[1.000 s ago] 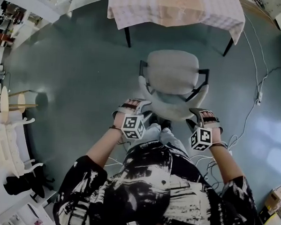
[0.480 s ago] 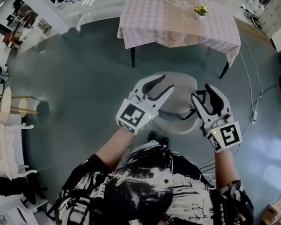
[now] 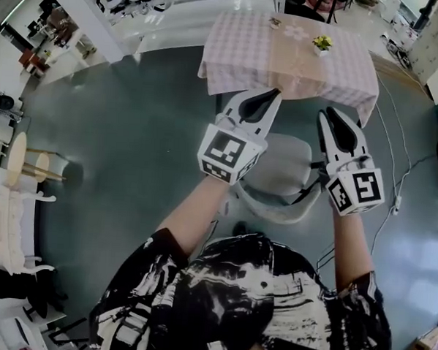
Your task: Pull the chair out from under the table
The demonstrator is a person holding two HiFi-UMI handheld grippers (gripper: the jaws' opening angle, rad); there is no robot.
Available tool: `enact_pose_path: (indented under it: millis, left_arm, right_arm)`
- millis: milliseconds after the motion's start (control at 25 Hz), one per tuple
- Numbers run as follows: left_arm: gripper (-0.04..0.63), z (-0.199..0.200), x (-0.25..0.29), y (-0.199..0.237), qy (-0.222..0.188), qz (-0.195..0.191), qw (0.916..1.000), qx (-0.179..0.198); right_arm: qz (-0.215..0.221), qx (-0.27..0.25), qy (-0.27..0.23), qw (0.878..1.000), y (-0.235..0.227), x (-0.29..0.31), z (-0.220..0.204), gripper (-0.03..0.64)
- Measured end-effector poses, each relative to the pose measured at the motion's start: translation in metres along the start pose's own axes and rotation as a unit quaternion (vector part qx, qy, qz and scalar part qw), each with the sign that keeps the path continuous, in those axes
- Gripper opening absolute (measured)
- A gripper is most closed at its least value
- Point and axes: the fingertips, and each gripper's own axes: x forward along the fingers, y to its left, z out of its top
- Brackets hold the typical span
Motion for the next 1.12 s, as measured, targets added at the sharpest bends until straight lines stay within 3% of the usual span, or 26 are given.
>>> enact_pose_path:
  millis: [200, 1120]
  left_arm:
    - [0.002, 0.000, 0.000, -0.009, 0.013, 0.000, 0.9999, 0.008]
    - [0.000, -0.013, -0.002, -0.020, 0.020, 0.001, 0.9998, -0.003]
  right_arm:
    - [-0.006, 0.017, -0.001, 1.000, -0.005, 0.007, 0.002, 0.000]
    - [-0.018, 0.013, 0.025, 0.999, -0.007, 0.002, -0.019, -0.002]
